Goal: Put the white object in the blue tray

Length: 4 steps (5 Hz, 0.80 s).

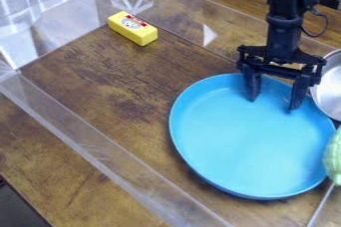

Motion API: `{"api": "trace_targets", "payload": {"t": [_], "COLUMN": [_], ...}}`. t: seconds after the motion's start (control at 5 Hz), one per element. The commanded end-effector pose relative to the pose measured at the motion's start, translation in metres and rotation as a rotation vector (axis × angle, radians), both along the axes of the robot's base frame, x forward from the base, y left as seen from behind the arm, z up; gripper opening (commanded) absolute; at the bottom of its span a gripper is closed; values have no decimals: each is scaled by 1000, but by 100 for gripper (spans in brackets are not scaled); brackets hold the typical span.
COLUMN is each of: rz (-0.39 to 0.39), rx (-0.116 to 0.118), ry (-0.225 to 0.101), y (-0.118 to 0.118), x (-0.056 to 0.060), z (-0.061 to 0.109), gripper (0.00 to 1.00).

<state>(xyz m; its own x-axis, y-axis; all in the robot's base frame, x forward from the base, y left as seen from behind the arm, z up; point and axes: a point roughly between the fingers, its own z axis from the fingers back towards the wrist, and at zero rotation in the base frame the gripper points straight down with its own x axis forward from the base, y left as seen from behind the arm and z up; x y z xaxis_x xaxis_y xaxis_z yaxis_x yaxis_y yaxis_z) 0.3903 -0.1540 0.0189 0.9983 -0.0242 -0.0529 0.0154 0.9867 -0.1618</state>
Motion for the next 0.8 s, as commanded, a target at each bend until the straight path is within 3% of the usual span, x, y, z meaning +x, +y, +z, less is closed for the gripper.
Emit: {"api": "trace_targets", "payload": {"t": [0.0, 0.6], "rz": [-34, -42], "rx": [19, 41], "ry": [39, 72], "y": [-20, -24], "x": [-10, -11], "z": [-13, -11], "gripper": [100, 100]}}
